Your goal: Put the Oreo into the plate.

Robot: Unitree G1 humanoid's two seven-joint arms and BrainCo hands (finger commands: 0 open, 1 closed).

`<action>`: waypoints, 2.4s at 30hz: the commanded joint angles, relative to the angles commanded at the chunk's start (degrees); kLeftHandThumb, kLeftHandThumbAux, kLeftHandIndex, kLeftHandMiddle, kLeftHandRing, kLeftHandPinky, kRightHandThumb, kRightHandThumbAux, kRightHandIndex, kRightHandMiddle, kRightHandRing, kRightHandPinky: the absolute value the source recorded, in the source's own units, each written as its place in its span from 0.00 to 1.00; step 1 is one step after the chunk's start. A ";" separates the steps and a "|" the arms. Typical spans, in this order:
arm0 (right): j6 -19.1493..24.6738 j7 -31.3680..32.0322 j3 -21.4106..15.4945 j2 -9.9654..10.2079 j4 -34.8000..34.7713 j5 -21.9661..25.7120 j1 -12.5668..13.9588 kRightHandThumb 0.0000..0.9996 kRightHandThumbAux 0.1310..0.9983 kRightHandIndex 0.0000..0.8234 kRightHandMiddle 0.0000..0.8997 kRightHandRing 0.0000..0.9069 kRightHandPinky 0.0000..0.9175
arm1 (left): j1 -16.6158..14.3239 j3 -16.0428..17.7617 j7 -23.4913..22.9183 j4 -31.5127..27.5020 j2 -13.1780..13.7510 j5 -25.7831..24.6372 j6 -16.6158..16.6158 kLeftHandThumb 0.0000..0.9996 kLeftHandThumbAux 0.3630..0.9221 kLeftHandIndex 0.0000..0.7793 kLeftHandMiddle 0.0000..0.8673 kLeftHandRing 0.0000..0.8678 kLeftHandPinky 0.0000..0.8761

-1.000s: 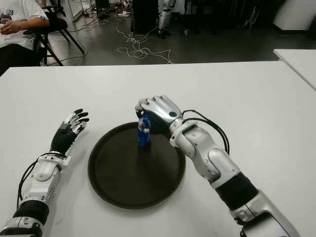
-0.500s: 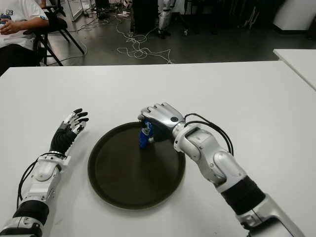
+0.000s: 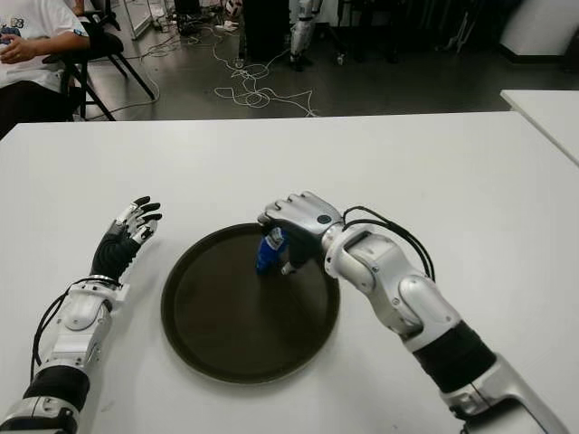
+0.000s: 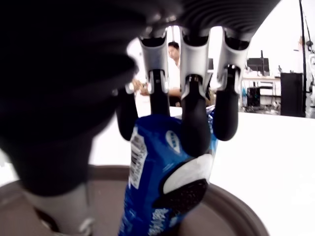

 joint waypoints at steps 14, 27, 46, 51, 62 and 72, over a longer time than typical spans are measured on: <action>-0.41 1.46 0.37 -0.28 2.35 -0.61 -0.67 0.00 0.76 0.36 0.38 0.35 0.28 | 0.02 -0.02 0.44 -0.40 -0.07 0.07 1.21 0.29 0.26 0.12 0.20 0.18 0.14; -0.32 2.43 0.45 -0.13 3.89 -1.60 -1.59 0.00 0.72 0.32 0.35 0.33 0.26 | -0.48 0.06 -0.35 0.02 0.01 -0.37 0.73 0.29 0.25 0.13 0.21 0.18 0.14; -7.43 -13.80 -6.05 0.34 6.12 1.34 -0.33 0.00 0.62 0.00 0.00 0.00 0.00 | -2.18 -0.14 -0.80 2.48 0.34 -0.02 0.13 0.29 0.22 0.12 0.20 0.18 0.14; -8.27 -16.68 -8.19 -0.21 6.48 2.08 -0.74 0.00 0.61 0.00 0.00 0.00 0.00 | -2.80 -0.27 -1.37 3.82 0.65 0.18 -0.92 0.29 0.21 0.11 0.19 0.18 0.14; -8.00 -18.84 -9.94 -0.25 7.89 1.52 -1.30 0.00 0.60 0.00 0.00 0.00 0.00 | -3.78 0.19 -2.88 5.48 0.60 -0.68 -0.90 0.31 0.22 0.11 0.20 0.18 0.13; -6.84 -18.61 -10.29 -0.35 7.85 1.36 -1.91 0.00 0.59 0.00 0.00 0.00 0.00 | -4.19 0.07 -2.42 6.47 0.92 0.00 -1.78 0.29 0.21 0.11 0.20 0.19 0.15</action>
